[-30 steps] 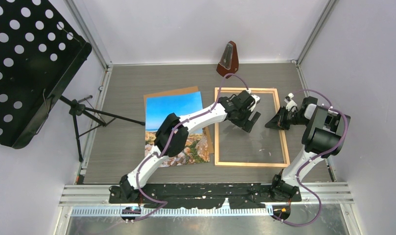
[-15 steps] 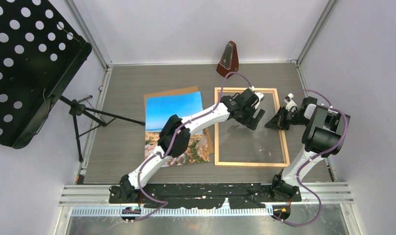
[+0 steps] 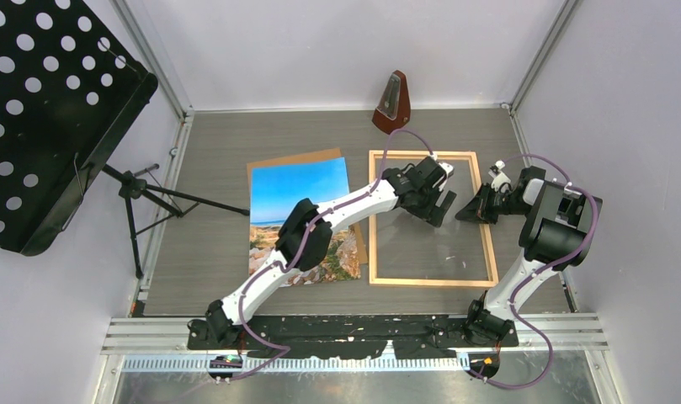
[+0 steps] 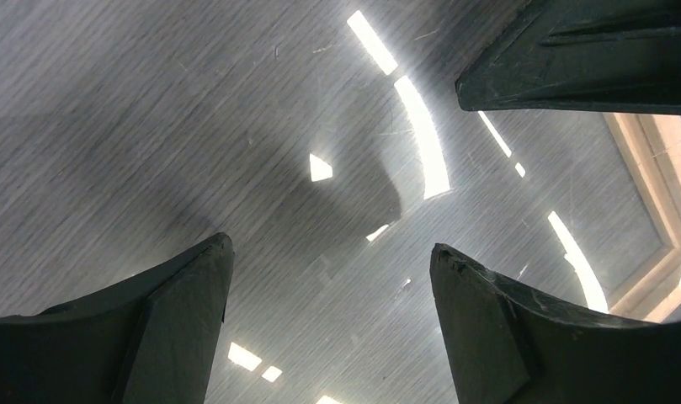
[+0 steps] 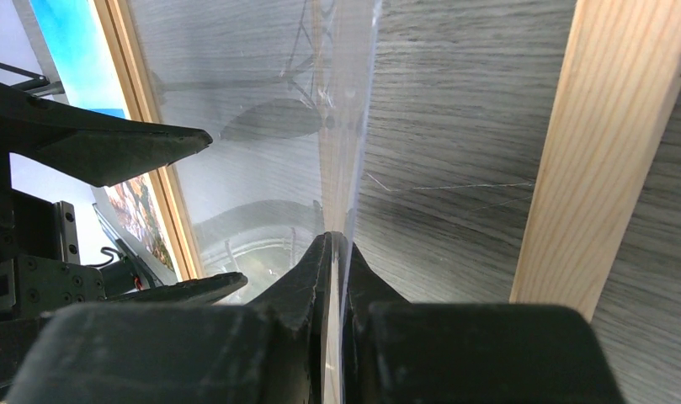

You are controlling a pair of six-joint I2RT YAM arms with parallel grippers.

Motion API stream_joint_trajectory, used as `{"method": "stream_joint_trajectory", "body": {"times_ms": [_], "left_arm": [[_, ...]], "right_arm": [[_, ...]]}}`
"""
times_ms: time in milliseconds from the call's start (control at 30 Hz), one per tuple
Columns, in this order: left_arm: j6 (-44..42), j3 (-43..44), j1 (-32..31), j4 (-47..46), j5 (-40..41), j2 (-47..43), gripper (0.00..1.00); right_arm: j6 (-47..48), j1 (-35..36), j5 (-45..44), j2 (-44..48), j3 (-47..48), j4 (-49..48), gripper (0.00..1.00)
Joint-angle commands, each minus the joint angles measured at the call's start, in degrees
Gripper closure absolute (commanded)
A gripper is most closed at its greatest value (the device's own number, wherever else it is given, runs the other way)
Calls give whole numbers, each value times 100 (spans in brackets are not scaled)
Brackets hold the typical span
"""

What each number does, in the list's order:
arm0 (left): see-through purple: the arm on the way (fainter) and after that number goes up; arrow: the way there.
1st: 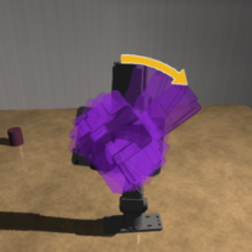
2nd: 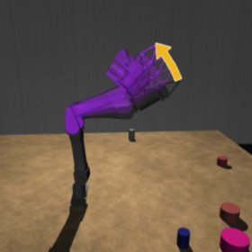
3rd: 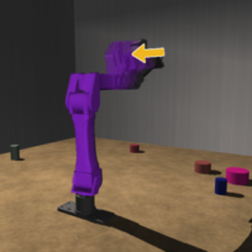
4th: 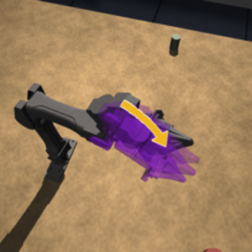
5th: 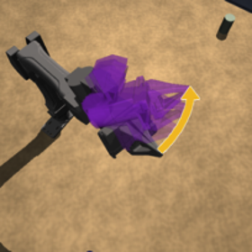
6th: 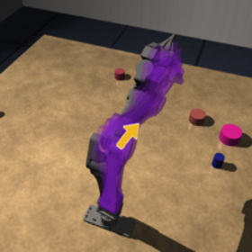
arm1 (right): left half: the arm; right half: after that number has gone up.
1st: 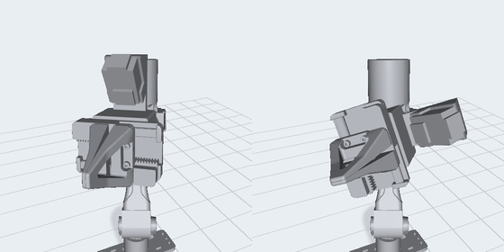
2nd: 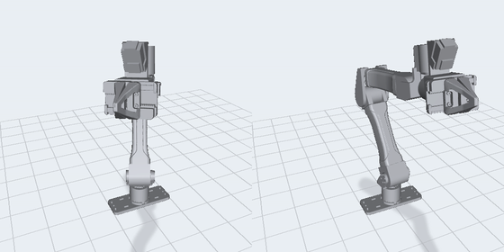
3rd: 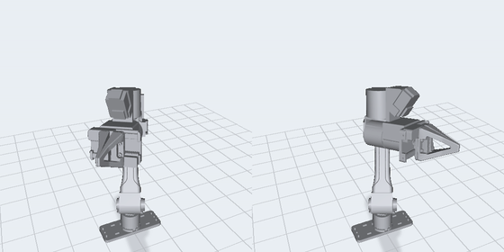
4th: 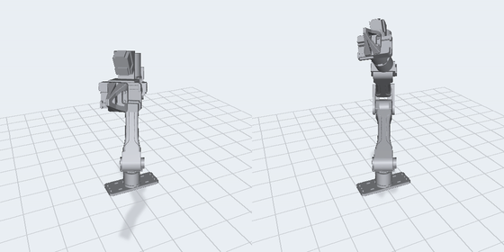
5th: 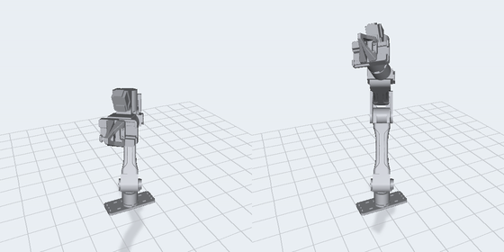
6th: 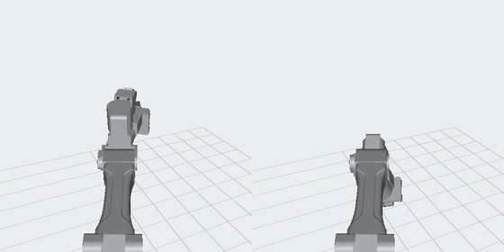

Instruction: Put the photo into the frame

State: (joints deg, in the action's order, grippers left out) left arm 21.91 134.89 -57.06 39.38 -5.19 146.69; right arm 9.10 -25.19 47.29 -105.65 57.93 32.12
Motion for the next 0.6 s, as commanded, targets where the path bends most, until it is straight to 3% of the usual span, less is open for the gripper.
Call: {"method": "stream_joint_trajectory", "body": {"times_ms": [0,567], "left_arm": [[85,355,-87,-28,19,34,15],[8,451,-202,189,467,44,15]], "right_arm": [[177,53,-229,123,-68,-217,89],[211,54,-227,124,-87,-207,87]]}}
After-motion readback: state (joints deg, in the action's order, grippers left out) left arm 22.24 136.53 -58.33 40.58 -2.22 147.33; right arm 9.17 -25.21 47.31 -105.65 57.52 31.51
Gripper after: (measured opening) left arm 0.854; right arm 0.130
